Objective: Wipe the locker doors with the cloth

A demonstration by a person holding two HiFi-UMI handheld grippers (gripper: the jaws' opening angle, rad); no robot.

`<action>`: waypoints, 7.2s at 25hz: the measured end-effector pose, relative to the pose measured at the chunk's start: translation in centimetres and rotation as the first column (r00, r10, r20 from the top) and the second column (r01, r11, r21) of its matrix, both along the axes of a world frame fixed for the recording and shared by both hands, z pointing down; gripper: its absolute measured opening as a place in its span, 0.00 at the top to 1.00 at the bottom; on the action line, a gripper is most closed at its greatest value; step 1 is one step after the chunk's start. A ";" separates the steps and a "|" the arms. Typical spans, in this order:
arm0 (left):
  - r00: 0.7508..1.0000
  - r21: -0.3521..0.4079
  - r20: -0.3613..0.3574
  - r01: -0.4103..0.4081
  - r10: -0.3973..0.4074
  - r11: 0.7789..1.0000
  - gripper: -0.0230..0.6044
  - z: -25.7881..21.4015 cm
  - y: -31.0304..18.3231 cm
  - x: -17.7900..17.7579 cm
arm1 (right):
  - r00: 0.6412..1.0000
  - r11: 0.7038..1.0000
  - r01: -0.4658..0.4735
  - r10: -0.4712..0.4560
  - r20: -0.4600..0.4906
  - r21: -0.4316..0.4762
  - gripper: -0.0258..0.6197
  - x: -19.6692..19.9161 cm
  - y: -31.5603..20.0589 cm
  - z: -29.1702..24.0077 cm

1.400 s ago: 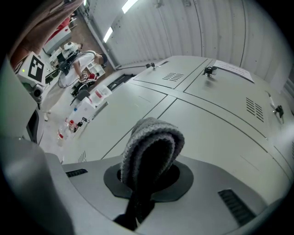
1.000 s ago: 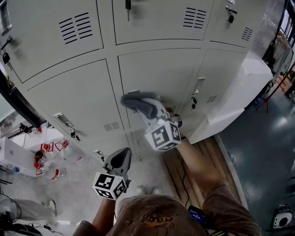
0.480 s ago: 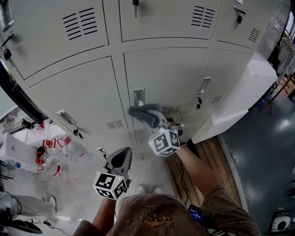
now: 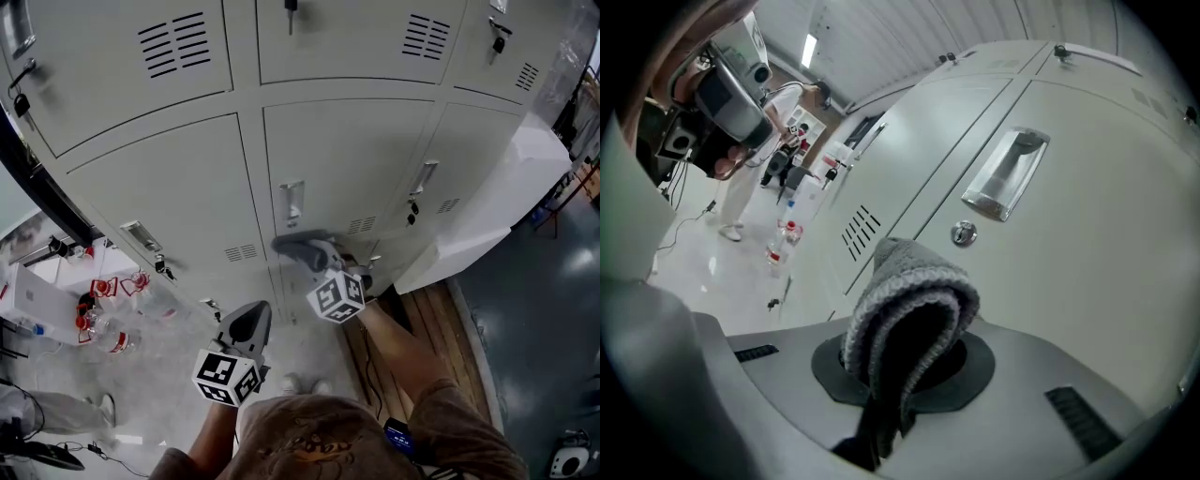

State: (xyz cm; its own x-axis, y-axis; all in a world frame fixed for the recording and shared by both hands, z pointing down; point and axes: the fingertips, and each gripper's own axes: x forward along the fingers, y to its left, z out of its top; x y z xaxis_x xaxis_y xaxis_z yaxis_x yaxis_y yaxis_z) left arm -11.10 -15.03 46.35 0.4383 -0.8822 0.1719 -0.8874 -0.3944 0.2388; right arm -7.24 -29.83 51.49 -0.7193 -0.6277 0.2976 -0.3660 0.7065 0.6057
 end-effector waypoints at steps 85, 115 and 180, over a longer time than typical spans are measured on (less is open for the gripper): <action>0.995 0.010 -0.038 -0.091 0.091 0.996 0.96 0.1 -1.1 4.5 | 0.995 0.863 -0.084 0.103 -0.010 0.499 0.91 7.6 -3.2 -32.7; 0.995 0.005 -0.024 -0.093 0.093 0.996 0.97 0.0 -0.3 4.2 | 0.991 0.953 -0.060 0.092 -0.095 0.295 0.91 7.3 -3.2 -18.3; 0.994 -0.011 -0.028 -0.109 0.109 0.994 0.96 0.8 -0.7 4.5 | 0.958 0.989 -0.097 0.122 -0.261 0.108 0.91 11.2 0.2 -6.2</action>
